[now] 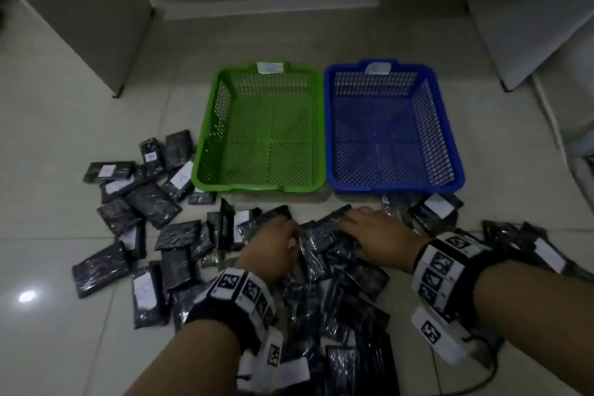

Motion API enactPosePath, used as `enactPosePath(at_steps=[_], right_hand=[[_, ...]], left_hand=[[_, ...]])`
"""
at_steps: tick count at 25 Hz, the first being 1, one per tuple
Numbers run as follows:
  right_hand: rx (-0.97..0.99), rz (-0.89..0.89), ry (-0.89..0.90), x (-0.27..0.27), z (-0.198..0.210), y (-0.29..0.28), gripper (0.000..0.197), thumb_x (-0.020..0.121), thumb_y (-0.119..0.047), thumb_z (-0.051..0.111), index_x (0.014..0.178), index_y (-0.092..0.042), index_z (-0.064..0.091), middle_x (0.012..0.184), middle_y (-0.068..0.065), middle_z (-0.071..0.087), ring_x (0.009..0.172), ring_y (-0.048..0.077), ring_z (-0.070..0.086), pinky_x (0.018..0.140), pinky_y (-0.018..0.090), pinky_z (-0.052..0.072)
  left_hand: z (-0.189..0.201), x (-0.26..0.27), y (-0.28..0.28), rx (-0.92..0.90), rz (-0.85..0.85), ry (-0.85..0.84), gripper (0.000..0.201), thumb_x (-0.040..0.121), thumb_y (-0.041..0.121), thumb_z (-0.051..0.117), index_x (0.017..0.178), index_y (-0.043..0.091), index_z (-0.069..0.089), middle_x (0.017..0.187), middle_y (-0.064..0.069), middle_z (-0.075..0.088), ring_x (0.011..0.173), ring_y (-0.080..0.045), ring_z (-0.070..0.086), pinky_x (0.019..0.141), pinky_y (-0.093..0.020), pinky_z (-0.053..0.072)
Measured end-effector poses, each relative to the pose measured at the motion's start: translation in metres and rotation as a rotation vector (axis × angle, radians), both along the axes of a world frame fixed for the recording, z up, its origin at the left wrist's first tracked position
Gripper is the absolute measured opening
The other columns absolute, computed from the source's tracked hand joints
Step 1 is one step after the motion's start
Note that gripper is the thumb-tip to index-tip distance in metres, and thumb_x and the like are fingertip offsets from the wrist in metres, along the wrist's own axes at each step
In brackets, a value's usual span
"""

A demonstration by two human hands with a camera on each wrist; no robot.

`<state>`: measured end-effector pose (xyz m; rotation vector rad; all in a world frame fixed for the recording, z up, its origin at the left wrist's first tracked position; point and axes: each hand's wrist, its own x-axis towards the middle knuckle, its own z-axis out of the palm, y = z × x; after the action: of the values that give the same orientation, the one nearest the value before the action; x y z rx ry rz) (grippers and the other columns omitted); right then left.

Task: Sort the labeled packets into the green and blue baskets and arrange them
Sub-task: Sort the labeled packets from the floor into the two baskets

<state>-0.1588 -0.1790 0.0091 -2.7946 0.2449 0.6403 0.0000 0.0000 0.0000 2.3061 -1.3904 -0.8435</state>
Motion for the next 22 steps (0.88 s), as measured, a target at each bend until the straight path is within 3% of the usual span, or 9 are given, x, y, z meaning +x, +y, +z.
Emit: enactPosePath(at_steps=[3, 7, 9, 11, 13, 15, 17, 19, 22], right_hand=[[-0.114, 0.082, -0.04, -0.004, -0.019, 0.008, 0.059, 0.084, -0.026, 0.057, 0.139, -0.02, 0.037, 0.139, 0.007, 0.039, 0.129, 0.031, 0.035, 0.097, 0.046, 0.041], [0.013, 0.064, -0.015, 0.004, -0.016, -0.006, 0.054, 0.087, -0.031, 0.054, 0.138, -0.026, 0.038, 0.131, 0.004, 0.041, 0.118, 0.025, 0.041, 0.094, 0.037, 0.041], [0.237, -0.145, -0.04, 0.009, 0.004, -0.018, 0.052, 0.089, -0.026, 0.055, 0.139, -0.026, 0.04, 0.123, 0.004, 0.047, 0.108, 0.018, 0.049, 0.084, 0.021, 0.04], [0.393, -0.421, -0.094, 0.013, 0.022, -0.034, 0.044, 0.09, -0.021, 0.059, 0.131, -0.023, 0.046, 0.113, 0.003, 0.056, 0.094, 0.012, 0.056, 0.075, 0.014, 0.043], [0.577, -0.649, -0.21, 0.017, 0.031, -0.049, 0.035, 0.088, -0.023, 0.064, 0.119, -0.018, 0.049, 0.111, 0.004, 0.062, 0.098, 0.017, 0.06, 0.09, 0.031, 0.05], [0.764, -0.763, -0.331, 0.025, 0.035, -0.058, 0.032, 0.089, -0.021, 0.064, 0.117, -0.012, 0.053, 0.112, 0.005, 0.066, 0.103, 0.022, 0.063, 0.096, 0.046, 0.049], [0.945, -0.846, -0.39, 0.034, 0.039, -0.062, 0.03, 0.093, -0.019, 0.057, 0.122, -0.009, 0.052, 0.105, 0.01, 0.069, 0.092, 0.029, 0.068, 0.085, 0.047, 0.055], [1.073, -0.898, -0.395, 0.044, 0.047, -0.062, 0.029, 0.097, -0.021, 0.05, 0.123, -0.009, 0.047, 0.093, 0.016, 0.066, 0.071, 0.034, 0.068, 0.059, 0.041, 0.058], [1.009, -0.94, -0.351, 0.058, 0.05, -0.068, 0.027, 0.097, -0.026, 0.049, 0.122, -0.016, 0.041, 0.098, 0.022, 0.059, 0.064, 0.036, 0.065, 0.046, 0.038, 0.055]], left_hand=[[-0.025, -0.012, -0.021, -0.039, -0.147, -0.113, 0.065, 0.079, 0.048, 0.043, 0.137, 0.019, 0.041, 0.136, -0.003, 0.043, 0.121, -0.023, 0.044, 0.099, -0.038, 0.042], [-0.054, -0.007, -0.031, -0.024, -0.227, -0.099, 0.074, 0.079, 0.038, 0.055, 0.146, 0.024, 0.027, 0.142, -0.001, 0.038, 0.125, -0.023, 0.041, 0.101, -0.039, 0.042], [-0.055, -0.007, -0.027, -0.057, -0.164, -0.024, 0.07, 0.078, 0.037, 0.049, 0.144, 0.023, 0.032, 0.138, -0.001, 0.043, 0.124, -0.021, 0.043, 0.103, -0.032, 0.039], [-0.046, -0.004, -0.026, -0.073, -0.079, 0.091, 0.058, 0.082, 0.035, 0.05, 0.139, 0.021, 0.043, 0.132, -0.001, 0.051, 0.118, -0.014, 0.05, 0.1, -0.02, 0.038], [-0.033, 0.009, -0.028, -0.089, 0.017, 0.179, 0.037, 0.087, 0.028, 0.055, 0.124, 0.025, 0.058, 0.111, 0.003, 0.064, 0.092, -0.003, 0.059, 0.081, -0.01, 0.042], [-0.016, 0.025, -0.03, -0.097, 0.09, 0.227, 0.02, 0.088, 0.021, 0.058, 0.104, 0.029, 0.065, 0.09, 0.007, 0.066, 0.073, 0.001, 0.058, 0.067, -0.012, 0.042], [0.003, 0.038, -0.03, -0.123, 0.153, 0.27, 0.011, 0.09, 0.02, 0.057, 0.091, 0.027, 0.066, 0.079, 0.009, 0.066, 0.069, 0.001, 0.059, 0.062, -0.013, 0.044], [0.022, 0.046, -0.032, -0.159, 0.267, 0.474, 0.012, 0.093, 0.018, 0.057, 0.085, 0.02, 0.066, 0.072, 0.007, 0.068, 0.062, -0.002, 0.062, 0.057, -0.013, 0.048], [0.043, 0.06, -0.034, -0.228, 0.352, 0.698, 0.009, 0.09, 0.015, 0.06, 0.094, 0.011, 0.067, 0.08, -0.011, 0.073, 0.065, -0.021, 0.066, 0.055, -0.025, 0.051]])
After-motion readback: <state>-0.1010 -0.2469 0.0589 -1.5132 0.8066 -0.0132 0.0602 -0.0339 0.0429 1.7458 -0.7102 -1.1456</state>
